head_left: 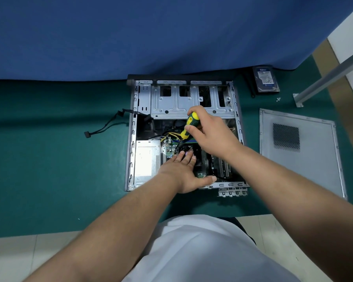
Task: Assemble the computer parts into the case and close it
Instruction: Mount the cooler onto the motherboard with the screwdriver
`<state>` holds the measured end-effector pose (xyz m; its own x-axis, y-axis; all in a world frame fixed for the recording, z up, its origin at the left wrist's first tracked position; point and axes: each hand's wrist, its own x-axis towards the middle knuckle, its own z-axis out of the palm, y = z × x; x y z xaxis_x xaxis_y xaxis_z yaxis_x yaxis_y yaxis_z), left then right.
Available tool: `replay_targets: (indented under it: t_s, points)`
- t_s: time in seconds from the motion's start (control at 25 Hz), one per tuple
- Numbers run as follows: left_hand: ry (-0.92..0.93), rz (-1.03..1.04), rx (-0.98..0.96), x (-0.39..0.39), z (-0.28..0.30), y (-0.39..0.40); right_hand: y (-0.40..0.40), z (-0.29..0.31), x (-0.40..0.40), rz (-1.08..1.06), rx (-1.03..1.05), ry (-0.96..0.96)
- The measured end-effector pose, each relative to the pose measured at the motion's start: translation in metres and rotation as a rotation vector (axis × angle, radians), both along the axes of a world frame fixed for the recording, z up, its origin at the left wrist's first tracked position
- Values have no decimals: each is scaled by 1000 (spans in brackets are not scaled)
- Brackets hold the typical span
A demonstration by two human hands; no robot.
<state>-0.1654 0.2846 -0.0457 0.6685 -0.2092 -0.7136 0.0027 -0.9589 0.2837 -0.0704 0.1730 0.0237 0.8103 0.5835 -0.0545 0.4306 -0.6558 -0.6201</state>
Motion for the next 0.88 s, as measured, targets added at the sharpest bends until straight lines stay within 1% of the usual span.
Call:
replay_targets:
  t_s: [0.12,0.28,0.4,0.52,0.64,0.72,0.88]
  points:
    - [-5,7,0,0,0,1,1,0,-1,25,-6,-13]
    - [-2,7,-6,0,3,1,5,10,4,172,-66,-8]
    - [49,21,-9,2,7,0,15,27,19,342,-211,11]
    - [92,101,-11,7,10,-10,23,40,30,470,-385,-11]
    - [-24,178,21,8,10,-29,27,50,34,536,-462,-5]
    - [-70,173,23,7,6,-36,28,56,38,562,-499,-18]
    - [-21,120,4,7,-3,-34,28,64,45,587,-553,-49]
